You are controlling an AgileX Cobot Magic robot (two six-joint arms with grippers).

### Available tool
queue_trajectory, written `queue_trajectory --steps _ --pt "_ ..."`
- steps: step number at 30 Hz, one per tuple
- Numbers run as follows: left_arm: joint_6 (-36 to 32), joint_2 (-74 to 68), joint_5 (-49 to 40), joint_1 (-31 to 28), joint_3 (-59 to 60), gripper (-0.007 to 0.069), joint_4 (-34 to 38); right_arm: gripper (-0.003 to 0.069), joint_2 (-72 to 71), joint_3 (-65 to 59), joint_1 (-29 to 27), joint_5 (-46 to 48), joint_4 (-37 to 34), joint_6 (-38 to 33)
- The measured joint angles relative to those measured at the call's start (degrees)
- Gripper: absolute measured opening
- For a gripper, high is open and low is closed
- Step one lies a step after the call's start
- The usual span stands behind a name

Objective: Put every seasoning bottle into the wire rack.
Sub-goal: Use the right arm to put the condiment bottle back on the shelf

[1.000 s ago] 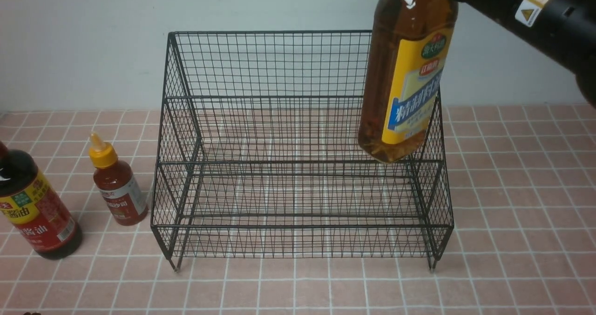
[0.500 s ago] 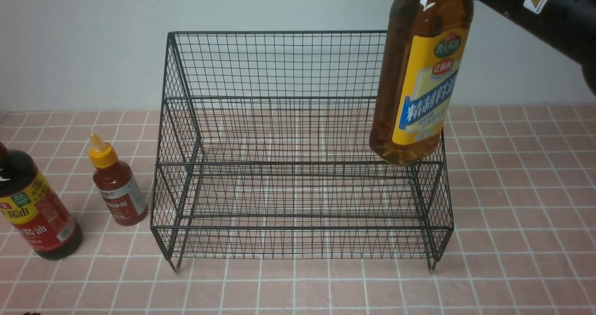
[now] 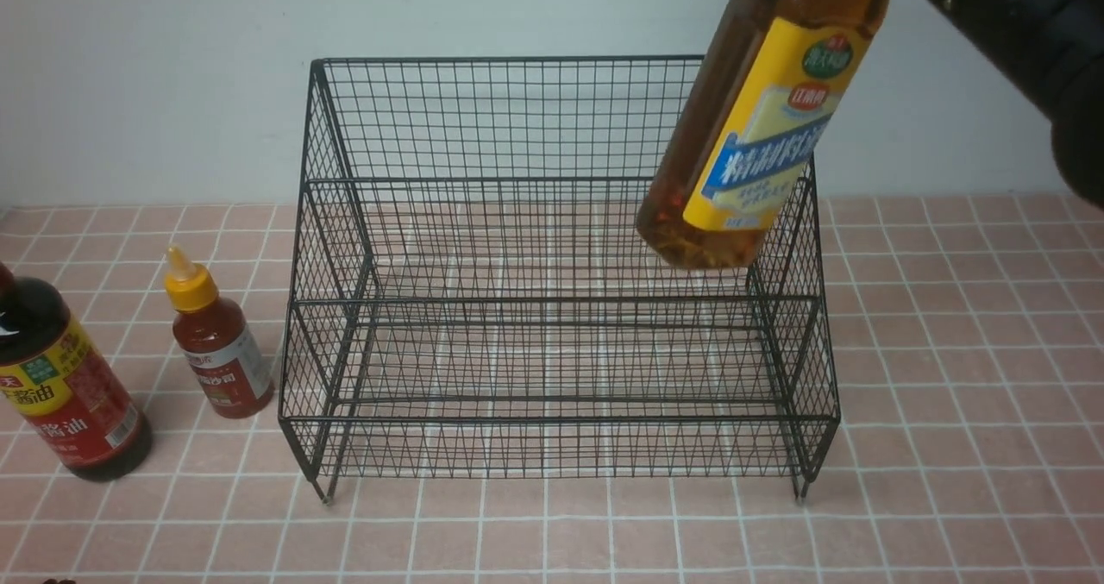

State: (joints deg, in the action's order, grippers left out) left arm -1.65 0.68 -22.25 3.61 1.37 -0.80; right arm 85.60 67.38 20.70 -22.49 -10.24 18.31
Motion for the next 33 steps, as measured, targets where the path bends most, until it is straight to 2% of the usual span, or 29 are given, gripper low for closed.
queue_trajectory --steps 5,15,23,27,32,33 --pt "0.0 0.0 0.0 0.0 0.0 -0.0007 0.0 0.0313 0.0 3.0 0.0 -0.6 -0.3 -0.5" --pt "0.0 0.0 0.0 0.0 0.0 -0.0007 0.0 0.0313 4.8 15.0 0.0 -4.1 1.4 -8.1" --pt "0.0 0.0 0.0 0.0 0.0 -0.0007 0.0 0.0313 10.0 15.8 0.0 2.6 3.3 -8.0" --pt "0.0 0.0 0.0 0.0 0.0 -0.0007 0.0 0.0313 11.4 15.8 0.0 2.7 3.1 -8.8" --pt "0.0 0.0 0.0 0.0 0.0 -0.0007 0.0 0.0313 12.4 15.8 0.0 3.3 2.5 -14.2" --pt "0.0 0.0 0.0 0.0 0.0 -0.0007 0.0 0.0313 12.6 15.8 0.0 4.0 1.2 -17.1"
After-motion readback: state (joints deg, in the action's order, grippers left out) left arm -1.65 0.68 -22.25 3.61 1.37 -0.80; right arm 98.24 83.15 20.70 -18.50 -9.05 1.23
